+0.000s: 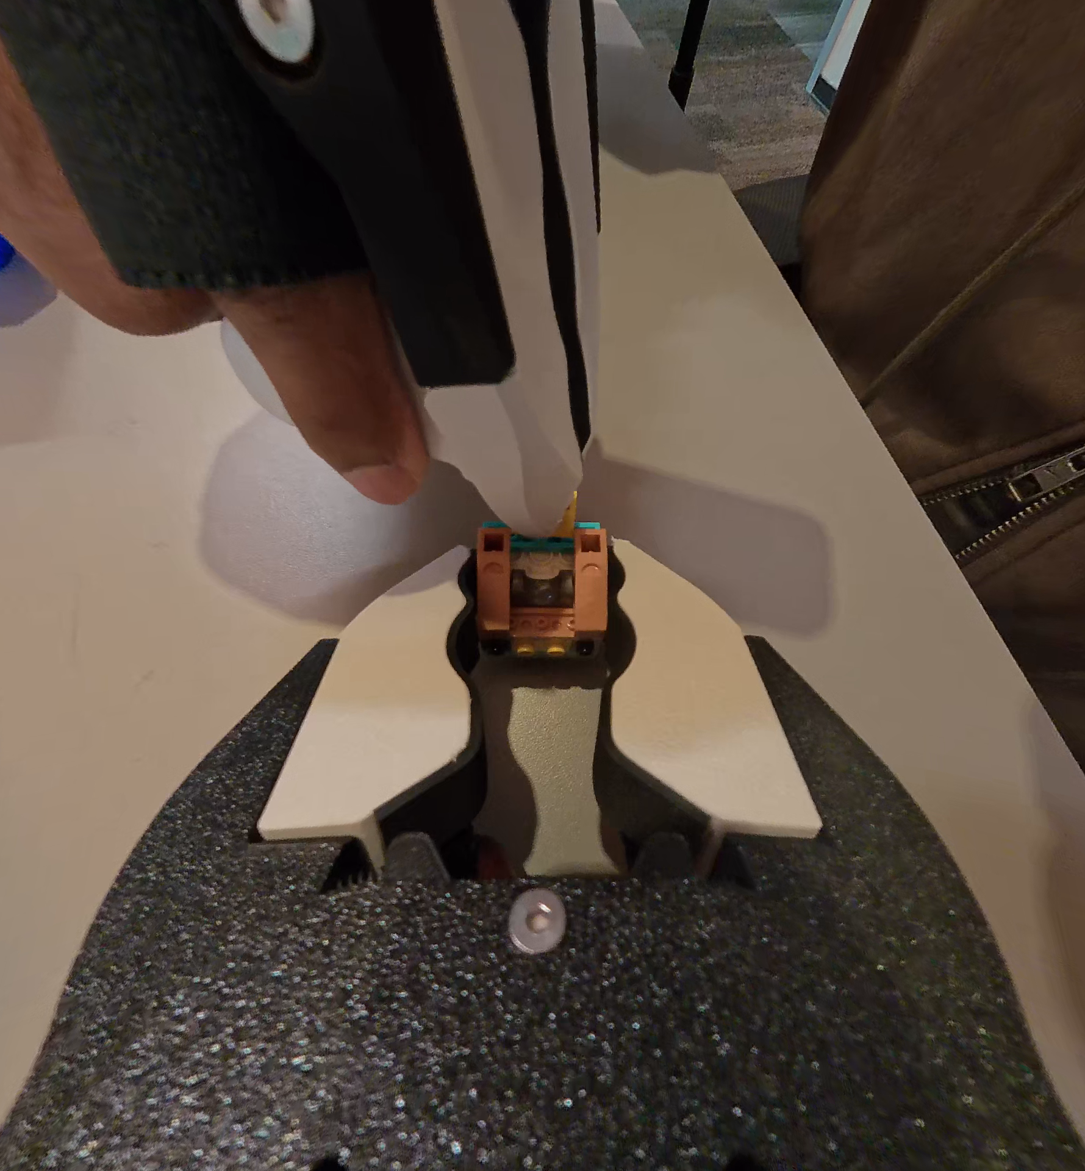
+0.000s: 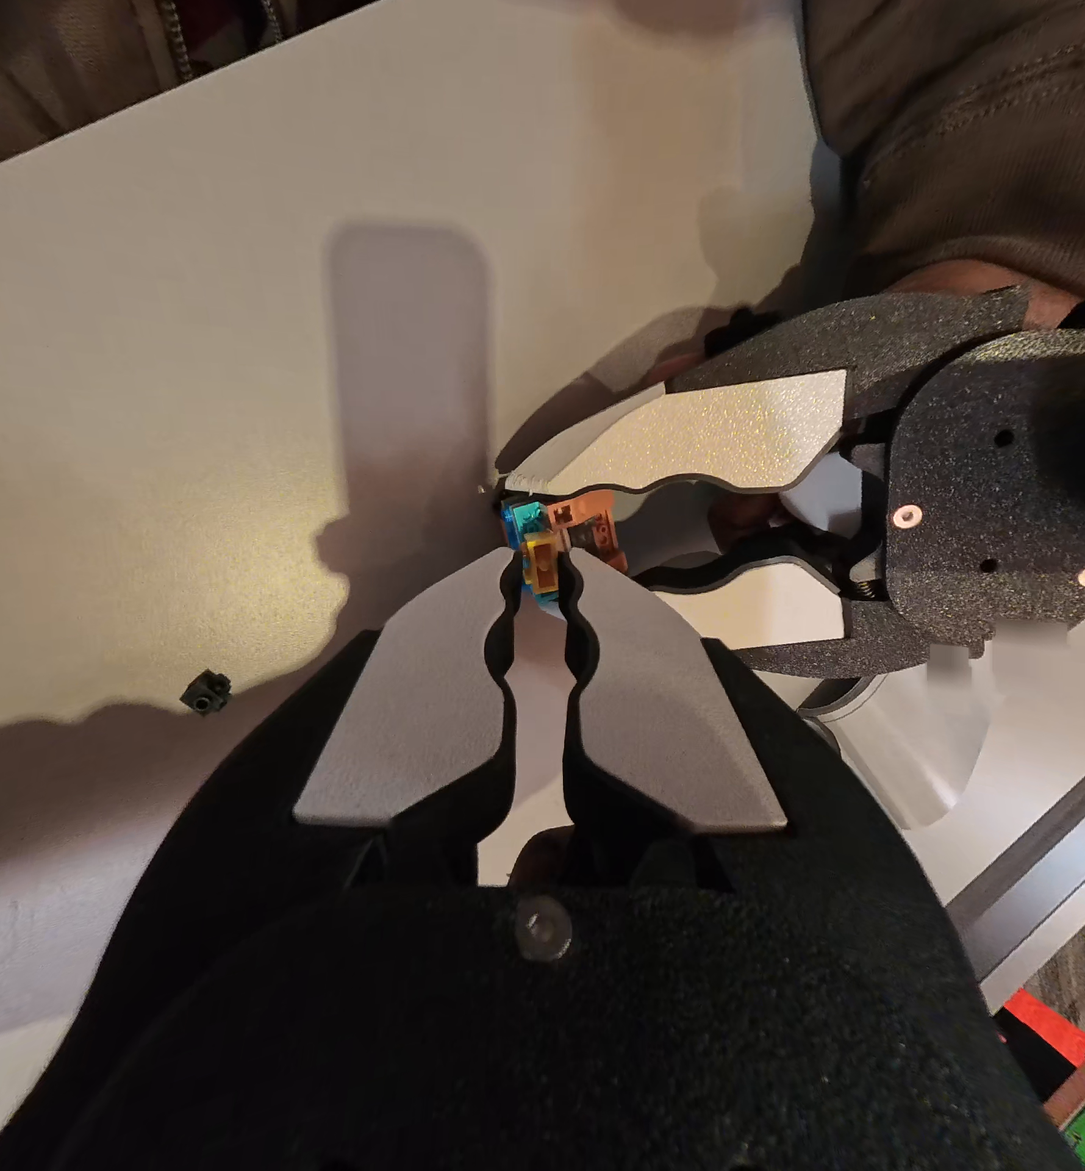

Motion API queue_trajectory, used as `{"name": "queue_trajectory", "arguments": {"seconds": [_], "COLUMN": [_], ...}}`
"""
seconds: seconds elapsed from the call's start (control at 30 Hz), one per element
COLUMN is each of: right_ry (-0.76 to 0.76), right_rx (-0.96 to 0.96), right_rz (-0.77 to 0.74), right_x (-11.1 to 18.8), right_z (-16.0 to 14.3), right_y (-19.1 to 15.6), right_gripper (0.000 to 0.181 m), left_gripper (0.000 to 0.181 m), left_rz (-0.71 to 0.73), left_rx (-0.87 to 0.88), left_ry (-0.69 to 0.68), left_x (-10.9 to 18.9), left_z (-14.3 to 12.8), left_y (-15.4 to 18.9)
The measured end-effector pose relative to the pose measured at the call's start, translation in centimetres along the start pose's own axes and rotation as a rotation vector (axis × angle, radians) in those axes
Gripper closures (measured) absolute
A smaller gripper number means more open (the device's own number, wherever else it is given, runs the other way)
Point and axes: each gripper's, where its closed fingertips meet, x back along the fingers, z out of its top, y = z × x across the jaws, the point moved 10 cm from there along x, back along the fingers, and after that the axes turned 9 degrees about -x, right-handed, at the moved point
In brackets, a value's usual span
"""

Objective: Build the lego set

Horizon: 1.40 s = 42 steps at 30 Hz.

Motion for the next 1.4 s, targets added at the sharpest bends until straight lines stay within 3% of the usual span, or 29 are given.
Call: {"name": "queue_trajectory", "arguments": {"seconds": [1.4], "right_ry": [-0.017], "right_rx": [0.005], "right_rz": [-0.059], "right_x": [0.39], "right_z": [-0.09], "right_y": [0.56], "right_gripper": [0.159], "left_gripper": [0.144], "left_rz": [-0.003], "left_rx": [0.001], "left_ry": [0.011], "left_x": [0.0], "left_z": [0.03], "left_y": [-0.02]}}
